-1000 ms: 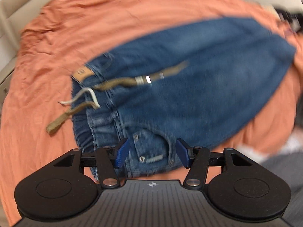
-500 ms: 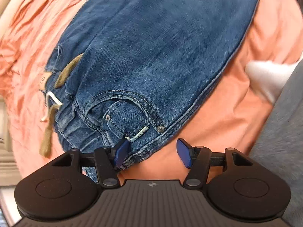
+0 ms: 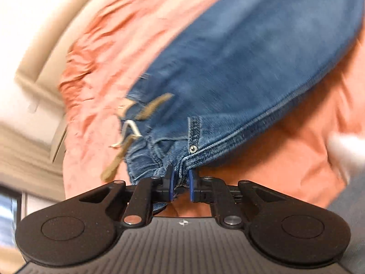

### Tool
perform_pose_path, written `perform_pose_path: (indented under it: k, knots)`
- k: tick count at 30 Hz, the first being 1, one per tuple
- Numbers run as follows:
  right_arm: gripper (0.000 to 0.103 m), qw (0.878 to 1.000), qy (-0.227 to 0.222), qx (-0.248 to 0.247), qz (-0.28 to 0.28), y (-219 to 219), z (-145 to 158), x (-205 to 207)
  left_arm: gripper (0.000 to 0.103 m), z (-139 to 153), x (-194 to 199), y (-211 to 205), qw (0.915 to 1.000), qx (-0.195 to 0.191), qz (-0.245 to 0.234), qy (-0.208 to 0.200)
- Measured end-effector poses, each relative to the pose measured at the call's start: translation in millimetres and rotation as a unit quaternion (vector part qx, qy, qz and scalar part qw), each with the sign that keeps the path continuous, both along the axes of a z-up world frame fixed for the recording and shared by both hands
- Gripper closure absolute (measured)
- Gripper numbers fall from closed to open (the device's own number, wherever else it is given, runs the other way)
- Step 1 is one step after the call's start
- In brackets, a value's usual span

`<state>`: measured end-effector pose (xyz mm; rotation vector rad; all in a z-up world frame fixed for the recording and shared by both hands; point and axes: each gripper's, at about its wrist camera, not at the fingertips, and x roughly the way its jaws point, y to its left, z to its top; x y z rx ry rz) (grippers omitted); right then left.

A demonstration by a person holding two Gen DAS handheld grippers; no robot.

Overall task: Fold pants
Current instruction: 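Grasp the jeans waistband with the left tool while the right tool grasps a leg hem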

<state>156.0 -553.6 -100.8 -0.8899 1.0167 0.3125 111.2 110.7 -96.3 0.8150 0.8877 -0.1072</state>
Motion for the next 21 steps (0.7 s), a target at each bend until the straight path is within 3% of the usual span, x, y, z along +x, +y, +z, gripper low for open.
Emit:
perform_pose_path:
  k: [3,10,12,16,21]
  knots:
    - [0.069,0.999,-0.001,-0.022,0.045,6,-20,-15,0.092,13,1,-3,0.9992,-0.02,0.029,-0.019]
    - [0.066,0.992,-0.02,-0.053,0.115,24,-60,-22,0.094,30,9,-4,0.998,-0.035,0.053,-0.006]
    - [0.074,0.991,-0.035,-0.055,0.115,28,-66,-20,0.094,34,12,-2,0.9969,-0.047,0.063,-0.007]
    - [0.103,0.991,-0.062,-0.066,0.097,32,-68,-15,0.095,36,15,-4,0.9964,-0.049,0.068,-0.017]
    - [0.103,0.988,-0.119,-0.06,0.079,34,-45,-19,0.096,44,19,0,0.9948,-0.062,0.075,-0.03]
